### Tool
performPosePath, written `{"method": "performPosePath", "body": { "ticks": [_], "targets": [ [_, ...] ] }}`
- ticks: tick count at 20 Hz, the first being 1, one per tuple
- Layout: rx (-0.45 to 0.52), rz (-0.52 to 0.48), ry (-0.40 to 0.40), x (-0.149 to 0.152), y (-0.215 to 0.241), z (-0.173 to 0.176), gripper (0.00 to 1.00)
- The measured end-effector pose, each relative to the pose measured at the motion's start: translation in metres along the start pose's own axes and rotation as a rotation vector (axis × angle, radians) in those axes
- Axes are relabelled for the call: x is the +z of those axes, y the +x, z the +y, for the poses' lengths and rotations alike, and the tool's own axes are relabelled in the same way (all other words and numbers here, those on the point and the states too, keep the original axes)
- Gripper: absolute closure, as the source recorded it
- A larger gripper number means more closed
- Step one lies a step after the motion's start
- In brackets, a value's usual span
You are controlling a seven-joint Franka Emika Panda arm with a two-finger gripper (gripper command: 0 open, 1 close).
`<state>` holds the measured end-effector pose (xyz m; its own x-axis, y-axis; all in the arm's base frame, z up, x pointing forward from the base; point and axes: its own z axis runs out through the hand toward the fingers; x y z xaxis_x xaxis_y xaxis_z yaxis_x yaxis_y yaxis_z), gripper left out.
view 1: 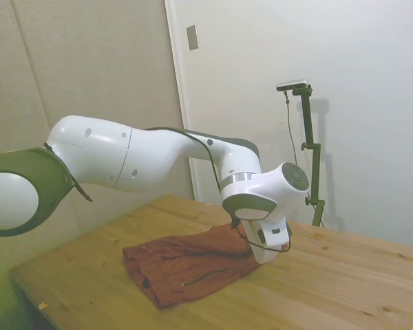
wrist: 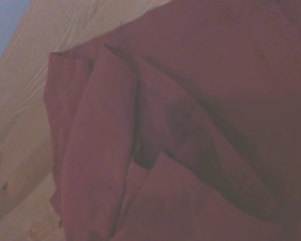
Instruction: Unfold the shorts
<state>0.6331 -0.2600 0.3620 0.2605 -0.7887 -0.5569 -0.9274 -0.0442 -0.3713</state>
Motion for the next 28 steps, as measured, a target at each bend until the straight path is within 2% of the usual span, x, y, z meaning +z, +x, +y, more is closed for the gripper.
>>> {"method": "performPosePath", "body": {
  "ticks": [9,22,23,28],
  "targets": [
    [0.021,-0.009,-0.022,0.022,0.012,0.001,0.00],
    [-0.071,-0.059,-0.023,0.042,0.008,-0.031,0.00],
    [-0.075,-0.061,-0.024,0.043,0.008,-0.033,1.00],
    [-0.090,-0.067,-0.025,0.051,0.008,-0.040,1.00]
  ]
}}
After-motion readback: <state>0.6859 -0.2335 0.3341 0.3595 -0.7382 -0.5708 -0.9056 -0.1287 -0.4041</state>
